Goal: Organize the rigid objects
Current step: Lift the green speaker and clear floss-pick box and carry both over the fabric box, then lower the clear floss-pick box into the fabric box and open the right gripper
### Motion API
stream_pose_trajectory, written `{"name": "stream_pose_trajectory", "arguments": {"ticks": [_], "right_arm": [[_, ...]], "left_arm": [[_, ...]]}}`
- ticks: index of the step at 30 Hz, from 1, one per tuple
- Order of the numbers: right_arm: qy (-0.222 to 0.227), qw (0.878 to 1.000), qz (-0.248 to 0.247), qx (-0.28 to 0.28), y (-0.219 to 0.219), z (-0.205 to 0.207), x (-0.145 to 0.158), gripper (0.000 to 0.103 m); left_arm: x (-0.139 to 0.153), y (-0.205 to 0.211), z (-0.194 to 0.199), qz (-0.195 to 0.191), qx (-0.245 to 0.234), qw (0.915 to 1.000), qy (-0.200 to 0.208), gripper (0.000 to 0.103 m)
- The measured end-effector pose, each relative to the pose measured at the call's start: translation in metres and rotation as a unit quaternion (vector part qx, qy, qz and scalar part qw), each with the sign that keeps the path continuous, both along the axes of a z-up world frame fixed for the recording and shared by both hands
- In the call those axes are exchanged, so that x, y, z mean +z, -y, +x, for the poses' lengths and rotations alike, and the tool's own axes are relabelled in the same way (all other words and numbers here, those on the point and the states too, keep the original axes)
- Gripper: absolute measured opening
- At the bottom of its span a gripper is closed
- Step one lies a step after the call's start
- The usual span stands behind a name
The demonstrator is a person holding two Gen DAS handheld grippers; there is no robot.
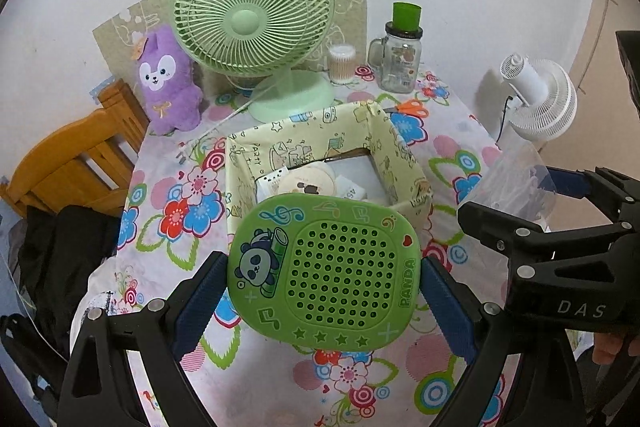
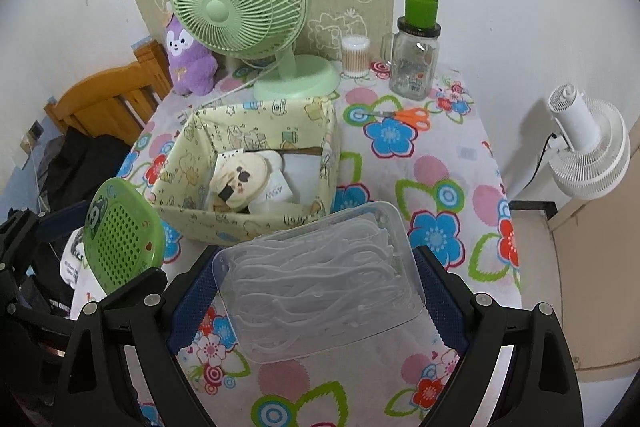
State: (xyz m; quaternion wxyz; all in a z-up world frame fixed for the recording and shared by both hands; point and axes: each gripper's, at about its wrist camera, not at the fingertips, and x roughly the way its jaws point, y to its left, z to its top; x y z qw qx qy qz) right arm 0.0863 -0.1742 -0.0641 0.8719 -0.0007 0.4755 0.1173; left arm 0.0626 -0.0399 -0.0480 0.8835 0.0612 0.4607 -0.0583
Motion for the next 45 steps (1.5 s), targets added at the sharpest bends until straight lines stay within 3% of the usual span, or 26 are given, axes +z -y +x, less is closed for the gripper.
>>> {"name": "stream_pose_trajectory", "arguments": {"ticks": [18, 45], "right_arm": [[0.010, 1.000, 0.006, -0.021, -0.008, 0.040, 0.013, 0.094], [-0.015, 1.000, 0.002, -0.024, -0.037, 0.099, -0.014, 0.094]], "left_arm": [[0.006, -0.012, 0.038, -0.026, 0.005, 0.9996, 0.001, 0.095], [-0.030, -0.016, 0.104, -0.034, -0.007, 0.9987, -0.036, 0.095]]}}
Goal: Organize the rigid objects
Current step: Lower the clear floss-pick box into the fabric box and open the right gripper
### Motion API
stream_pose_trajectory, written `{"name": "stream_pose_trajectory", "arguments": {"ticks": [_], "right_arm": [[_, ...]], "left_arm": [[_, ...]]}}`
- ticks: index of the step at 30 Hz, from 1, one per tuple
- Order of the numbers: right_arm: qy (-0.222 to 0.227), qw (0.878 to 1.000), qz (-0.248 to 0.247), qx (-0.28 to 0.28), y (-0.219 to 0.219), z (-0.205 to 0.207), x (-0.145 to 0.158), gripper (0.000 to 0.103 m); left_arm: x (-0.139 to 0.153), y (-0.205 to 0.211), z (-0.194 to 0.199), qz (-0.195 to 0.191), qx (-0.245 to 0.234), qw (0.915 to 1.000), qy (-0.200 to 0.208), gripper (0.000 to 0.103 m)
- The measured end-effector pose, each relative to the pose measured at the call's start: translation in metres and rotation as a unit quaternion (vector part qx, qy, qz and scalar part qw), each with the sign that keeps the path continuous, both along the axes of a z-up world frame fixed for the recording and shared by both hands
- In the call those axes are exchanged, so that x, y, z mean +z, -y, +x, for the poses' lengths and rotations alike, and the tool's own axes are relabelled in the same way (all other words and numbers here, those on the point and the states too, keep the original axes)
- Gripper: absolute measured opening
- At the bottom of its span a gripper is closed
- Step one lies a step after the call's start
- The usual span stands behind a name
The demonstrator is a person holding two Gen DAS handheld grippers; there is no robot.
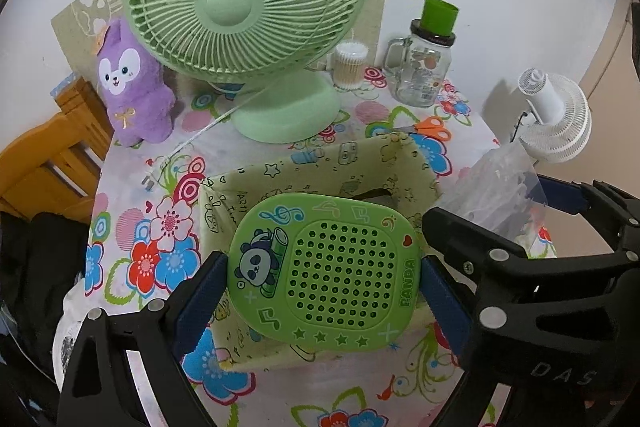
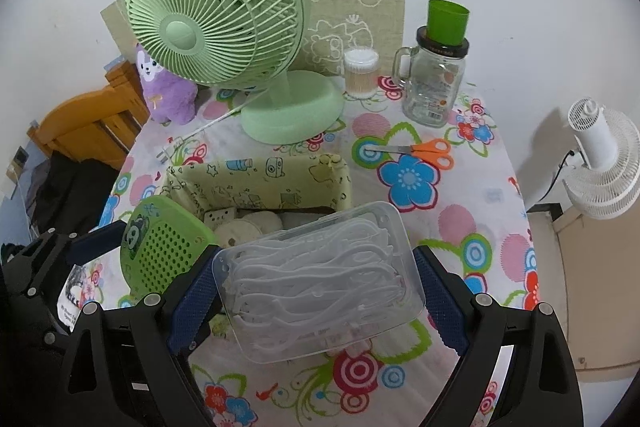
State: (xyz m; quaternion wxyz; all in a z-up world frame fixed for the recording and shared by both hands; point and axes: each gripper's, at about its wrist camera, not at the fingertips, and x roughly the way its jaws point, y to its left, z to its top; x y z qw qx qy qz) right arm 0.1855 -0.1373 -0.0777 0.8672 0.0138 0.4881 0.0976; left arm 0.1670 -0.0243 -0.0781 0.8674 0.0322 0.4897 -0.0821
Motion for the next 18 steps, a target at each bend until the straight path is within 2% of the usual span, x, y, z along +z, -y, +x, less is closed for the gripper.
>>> {"name": "stream_pose_trajectory", "arguments": {"ticks": [18], "right_arm": [[-0.024, 1.000, 0.002, 0.002, -0.033, 0.054, -0.032, 0.094]], "left_arm": [[-0.027, -0.024, 0.039, 0.006, 0.016, 0.9994, -0.031, 0.095]]}}
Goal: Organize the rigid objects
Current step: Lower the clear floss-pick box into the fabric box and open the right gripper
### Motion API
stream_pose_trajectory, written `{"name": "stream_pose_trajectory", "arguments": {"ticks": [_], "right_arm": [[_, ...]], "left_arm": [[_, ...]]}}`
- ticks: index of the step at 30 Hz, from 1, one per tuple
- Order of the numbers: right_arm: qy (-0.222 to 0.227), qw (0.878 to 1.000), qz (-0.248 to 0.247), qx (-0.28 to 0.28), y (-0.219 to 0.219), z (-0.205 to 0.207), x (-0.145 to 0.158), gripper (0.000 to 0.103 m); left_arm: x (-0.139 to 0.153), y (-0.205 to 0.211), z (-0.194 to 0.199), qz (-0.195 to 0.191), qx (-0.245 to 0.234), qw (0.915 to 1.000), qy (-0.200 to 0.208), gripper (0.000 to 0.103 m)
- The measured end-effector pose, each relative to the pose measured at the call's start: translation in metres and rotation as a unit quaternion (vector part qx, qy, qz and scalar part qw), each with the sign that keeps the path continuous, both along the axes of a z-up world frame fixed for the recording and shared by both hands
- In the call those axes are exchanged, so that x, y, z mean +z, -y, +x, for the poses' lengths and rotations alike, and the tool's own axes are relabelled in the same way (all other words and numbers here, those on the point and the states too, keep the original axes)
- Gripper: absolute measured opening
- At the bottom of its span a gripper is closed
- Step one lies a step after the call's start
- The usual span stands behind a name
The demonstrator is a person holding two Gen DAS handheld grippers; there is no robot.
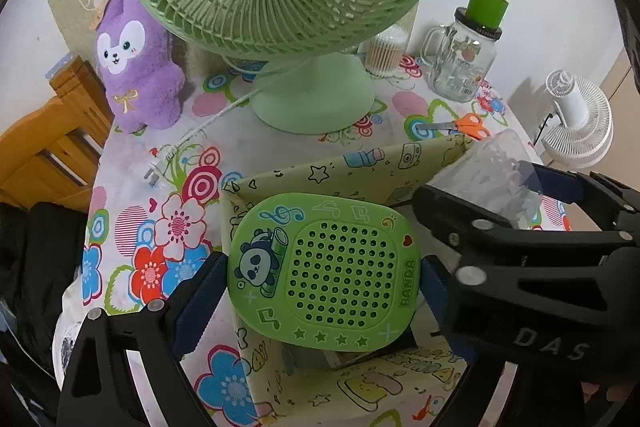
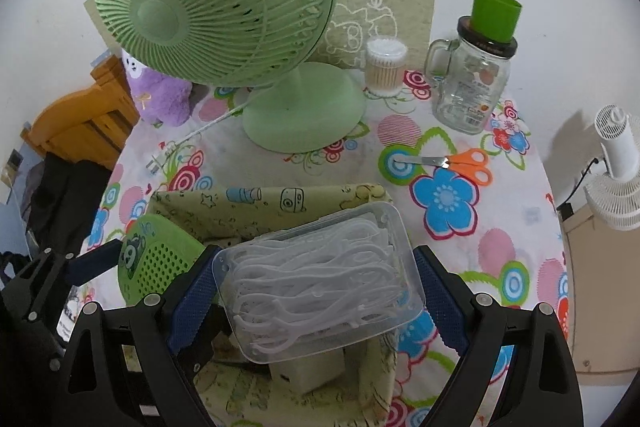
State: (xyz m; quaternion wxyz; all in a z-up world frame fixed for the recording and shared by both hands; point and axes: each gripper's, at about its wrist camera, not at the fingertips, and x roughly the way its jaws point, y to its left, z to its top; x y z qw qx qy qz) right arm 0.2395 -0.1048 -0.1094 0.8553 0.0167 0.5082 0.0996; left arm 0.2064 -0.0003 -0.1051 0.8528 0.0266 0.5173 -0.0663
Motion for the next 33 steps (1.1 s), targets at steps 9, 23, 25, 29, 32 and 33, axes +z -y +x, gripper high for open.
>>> {"name": "stream_pose_trajectory", "arguments": {"ticks": [9, 23, 25, 29, 32, 33], "right_arm": [[0.000, 1.000, -0.002, -0.001, -0.008, 0.010, -0.011, 0.095], [0.013, 1.000, 0.001, -0.023, 0.020, -0.006, 0.003, 0.096], [0.014, 1.000, 0.004, -0.028, 0.028, -0.013, 0.006, 0.096], [0.019, 0.999, 0.004, -0.030, 0.036, -0.024, 0.011, 0.096], [0.022, 0.999, 0.002, -0.033, 0.042, -0.033, 0.013, 0.096], [0.022, 0.999, 0.002, -0.034, 0.044, -0.036, 0.013, 0.096]], "left_arm": [[-0.007, -0.003, 0.007, 0.004, -0.002, 1.0000, -0.006, 0.095], [-0.003, 0.003, 0.002, 0.010, -0.007, 0.9999, -0.003, 0.095], [-0.002, 0.005, -0.002, 0.010, -0.008, 0.9999, -0.002, 0.095], [-0.002, 0.009, -0.007, 0.011, -0.009, 0.9999, -0.004, 0.095], [-0.004, 0.012, -0.009, 0.008, -0.011, 0.9999, -0.008, 0.095], [-0.005, 0.014, -0.010, 0.009, -0.014, 0.9998, -0.008, 0.095]]}}
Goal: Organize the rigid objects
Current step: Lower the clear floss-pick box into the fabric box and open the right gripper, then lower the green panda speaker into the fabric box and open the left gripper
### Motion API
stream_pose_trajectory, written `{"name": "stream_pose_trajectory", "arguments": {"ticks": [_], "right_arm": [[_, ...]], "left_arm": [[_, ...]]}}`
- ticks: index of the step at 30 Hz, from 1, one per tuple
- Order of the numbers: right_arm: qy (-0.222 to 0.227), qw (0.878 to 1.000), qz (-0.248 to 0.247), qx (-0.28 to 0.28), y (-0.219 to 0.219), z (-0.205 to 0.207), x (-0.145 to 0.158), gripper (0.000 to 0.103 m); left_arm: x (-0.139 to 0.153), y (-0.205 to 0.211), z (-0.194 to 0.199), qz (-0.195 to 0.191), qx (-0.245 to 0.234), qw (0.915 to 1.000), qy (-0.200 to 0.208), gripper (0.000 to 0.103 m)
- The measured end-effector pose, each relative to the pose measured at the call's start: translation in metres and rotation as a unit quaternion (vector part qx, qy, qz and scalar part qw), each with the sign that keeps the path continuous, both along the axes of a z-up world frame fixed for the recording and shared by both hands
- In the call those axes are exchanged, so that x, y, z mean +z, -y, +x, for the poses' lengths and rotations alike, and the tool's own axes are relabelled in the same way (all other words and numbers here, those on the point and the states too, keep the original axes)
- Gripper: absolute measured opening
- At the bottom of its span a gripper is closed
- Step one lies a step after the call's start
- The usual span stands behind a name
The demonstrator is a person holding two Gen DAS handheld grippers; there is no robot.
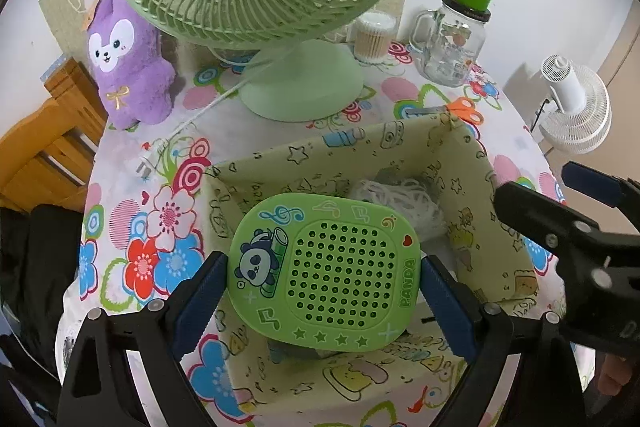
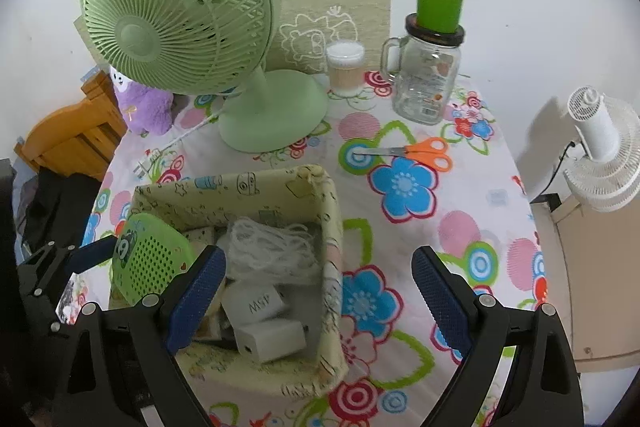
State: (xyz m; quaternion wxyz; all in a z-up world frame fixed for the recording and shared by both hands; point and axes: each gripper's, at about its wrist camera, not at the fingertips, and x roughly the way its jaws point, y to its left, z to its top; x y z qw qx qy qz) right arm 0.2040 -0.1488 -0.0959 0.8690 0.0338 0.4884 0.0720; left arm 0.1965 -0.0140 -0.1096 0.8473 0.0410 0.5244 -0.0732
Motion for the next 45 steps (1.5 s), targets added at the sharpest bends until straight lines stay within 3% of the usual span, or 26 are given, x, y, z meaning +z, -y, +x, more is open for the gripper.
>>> {"name": "stream_pose_trajectory", "arguments": {"ticks": [15, 26, 45], "right_arm": [[-0.015, 1.000, -0.006, -0.016, 0.012, -0.015, -0.013, 0.072], [-0.033, 0.999, -0.013, -0.022, 0.007, -0.010, -0.025, 0.071], [-0.037, 0.999, -0.016, -0.004, -0.010, -0.011, -0.029, 0.071]], "left_arm": [[-0.019, 0.019, 0.010, 0.002, -0.017, 0.9997, -0.016, 0.095], [-0.040, 0.023, 0.015, 0.011, -0.023, 0.9989, -0.040, 0.096], [-0.034, 0.018, 0.006, 0.014, -0.023, 0.9990, -0.036, 0.103]]}}
